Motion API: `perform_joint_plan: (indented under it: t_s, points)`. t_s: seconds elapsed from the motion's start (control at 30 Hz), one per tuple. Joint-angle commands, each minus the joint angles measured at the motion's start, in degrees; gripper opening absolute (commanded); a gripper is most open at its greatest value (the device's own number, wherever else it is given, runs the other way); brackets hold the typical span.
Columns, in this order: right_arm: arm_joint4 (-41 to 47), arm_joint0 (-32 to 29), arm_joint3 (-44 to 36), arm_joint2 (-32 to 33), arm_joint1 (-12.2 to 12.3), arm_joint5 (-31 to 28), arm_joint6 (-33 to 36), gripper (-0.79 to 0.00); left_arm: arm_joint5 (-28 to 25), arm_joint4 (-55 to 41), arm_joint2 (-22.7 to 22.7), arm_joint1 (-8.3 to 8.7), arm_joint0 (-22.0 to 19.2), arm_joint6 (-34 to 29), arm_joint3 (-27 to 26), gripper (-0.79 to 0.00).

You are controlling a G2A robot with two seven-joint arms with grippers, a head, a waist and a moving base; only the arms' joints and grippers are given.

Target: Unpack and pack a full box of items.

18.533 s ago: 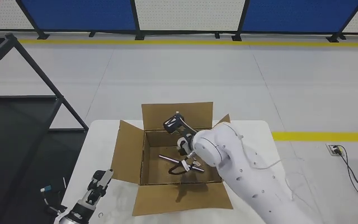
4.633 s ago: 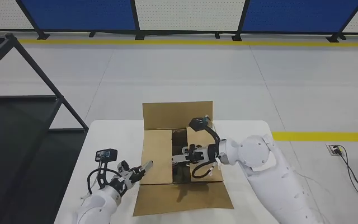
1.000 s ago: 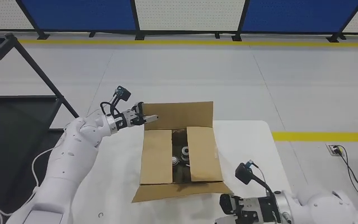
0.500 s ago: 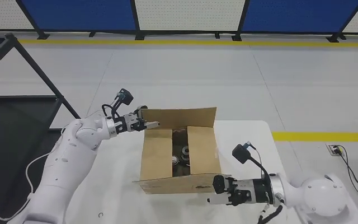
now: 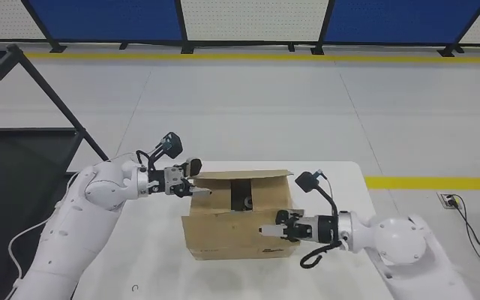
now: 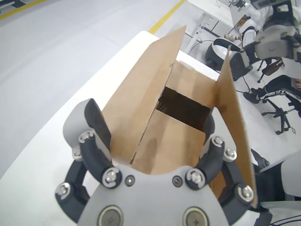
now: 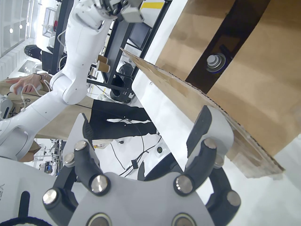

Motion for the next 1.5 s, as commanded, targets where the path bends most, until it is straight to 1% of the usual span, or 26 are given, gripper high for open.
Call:
perform_joint_plan:
  t_s: [0.0,0.3,0.47,0.63,0.73,0.8,0.87,0.97,1.03,1.07,1.1,1.13,1.17,1.47]
  points:
    - [-0.21,0.69,1.06,-1.03,-0.19,0.09,-1.39,0.0,0.0,-0.36,0.38,0.87,0.73,0.04,-1.68,0.0]
    - [-1.9,2.76,3.75,-4.18,-0.69,1.19,-4.33,0.0,0.0,-2.8,4.52,4.68,2.51,0.04,-8.37,0.0]
    - [-3.5,3.57,4.71,-5.83,-0.94,2.29,-5.78,0.0,0.0,-7.81,6.9,7.09,3.58,0.04,-11.56,0.0]
    - [-4.37,4.29,6.13,-7.37,-1.24,2.96,-6.84,0.0,0.0,-16.75,9.38,8.86,3.96,0.03,-10.21,0.0]
    - [-4.99,4.79,7.18,-8.16,-1.42,3.34,-7.55,0.0,0.0,-21.0,11.36,9.66,2.93,0.03,-7.87,0.0]
    - [-5.05,5.06,7.72,-8.62,-1.55,3.41,-7.83,0.0,0.0,-22.96,11.73,9.93,1.94,0.04,-6.62,0.0]
    - [-4.96,5.29,8.09,-8.89,-1.64,3.37,-8.05,0.0,0.0,-25.27,12.17,10.14,1.45,0.04,-7.46,0.0]
    - [-4.98,5.4,8.22,-9.13,-1.72,3.22,-8.27,0.0,0.0,-31.6,11.65,10.9,1.54,0.04,-8.85,0.0]
    - [-5.04,5.4,8.23,-9.18,-1.74,3.15,-8.27,0.0,0.0,-35.84,11.23,11.41,1.67,0.04,-7.87,0.0]
    - [-5.04,5.39,8.18,-9.18,-1.75,3.1,-8.32,0.0,0.37,-38.7,10.99,11.54,1.49,-0.32,-6.43,0.0]
    - [-5.06,5.35,8.13,-9.17,-1.75,3.09,-8.35,0.0,2.27,-41.74,10.87,11.56,1.1,-1.39,-4.92,0.0]
    - [-5.12,5.32,8.08,-9.17,-1.75,3.06,-8.3,0.0,6.24,-44.01,10.58,11.53,0.22,-1.93,-3.14,0.0]
    - [-5.15,5.31,8.02,-9.14,-1.74,2.99,-8.3,0.0,10.58,-44.53,10.12,11.4,-0.95,-0.79,-1.23,0.0]
    - [-5.48,5.02,6.81,-8.53,-1.59,2.86,-7.78,0.0,10.58,-44.53,10.12,11.4,-0.95,-0.79,-1.23,0.0]
